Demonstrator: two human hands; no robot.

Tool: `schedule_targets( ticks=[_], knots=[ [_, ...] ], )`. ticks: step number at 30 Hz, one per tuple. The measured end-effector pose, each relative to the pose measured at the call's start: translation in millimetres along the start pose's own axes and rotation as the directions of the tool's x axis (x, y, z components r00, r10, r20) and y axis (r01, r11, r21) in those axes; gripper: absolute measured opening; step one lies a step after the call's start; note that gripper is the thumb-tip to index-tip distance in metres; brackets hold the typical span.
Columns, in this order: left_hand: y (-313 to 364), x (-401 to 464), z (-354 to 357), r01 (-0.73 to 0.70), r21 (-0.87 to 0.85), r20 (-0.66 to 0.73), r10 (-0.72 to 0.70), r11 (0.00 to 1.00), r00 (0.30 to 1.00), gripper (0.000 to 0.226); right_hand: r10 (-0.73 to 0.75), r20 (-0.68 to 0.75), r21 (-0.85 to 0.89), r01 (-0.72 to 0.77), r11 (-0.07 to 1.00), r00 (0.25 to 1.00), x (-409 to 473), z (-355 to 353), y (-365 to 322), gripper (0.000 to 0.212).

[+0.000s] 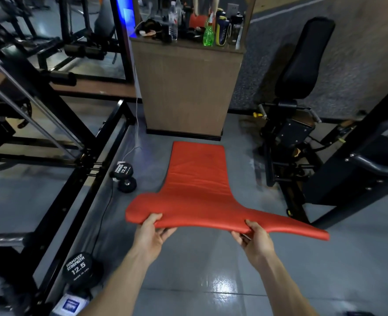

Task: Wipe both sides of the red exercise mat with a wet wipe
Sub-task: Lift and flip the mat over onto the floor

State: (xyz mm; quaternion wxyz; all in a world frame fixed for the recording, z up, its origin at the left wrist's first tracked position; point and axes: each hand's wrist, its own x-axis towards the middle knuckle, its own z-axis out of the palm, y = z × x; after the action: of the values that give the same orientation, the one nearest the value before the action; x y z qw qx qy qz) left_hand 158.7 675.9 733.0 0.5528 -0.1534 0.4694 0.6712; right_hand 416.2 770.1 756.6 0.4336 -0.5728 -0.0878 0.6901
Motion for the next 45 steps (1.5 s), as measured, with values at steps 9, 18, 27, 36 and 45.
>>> schedule_targets(
  ticks=[9, 18, 27, 36, 45],
  knots=[
    [22, -16, 42, -0.096, -0.062, 0.103, 0.102, 0.993, 0.989, 0.046, -0.121, 0.089, -0.034, 0.124, 0.992, 0.989, 5, 39, -41, 0.004],
    [-54, -33, -17, 0.011, -0.094, -0.094, -0.02, 0.996, 0.995, 0.035, -0.157, 0.04, -0.179, 0.162, 0.97, 0.987, -4, -28, -3, 0.01],
    [-81, -2, -25, 0.144, -0.001, -0.195, -0.141, 0.99, 0.971, 0.007, 0.043, -0.095, -0.145, -0.057, 0.988, 0.995, 23, -65, 21, 0.008],
    [-133, -10, -87, 0.237, 0.187, -0.31, -0.172, 0.953, 0.935, 0.019, 0.237, -0.284, -0.139, -0.284, 0.949, 0.929, 39, -136, 81, 0.017],
    [-182, -10, -150, 0.272, 0.253, -0.362, -0.17, 0.928, 0.917, 0.035, 0.352, -0.303, -0.099, -0.397, 0.913, 0.885, 40, -204, 138, 0.021]
  ],
)
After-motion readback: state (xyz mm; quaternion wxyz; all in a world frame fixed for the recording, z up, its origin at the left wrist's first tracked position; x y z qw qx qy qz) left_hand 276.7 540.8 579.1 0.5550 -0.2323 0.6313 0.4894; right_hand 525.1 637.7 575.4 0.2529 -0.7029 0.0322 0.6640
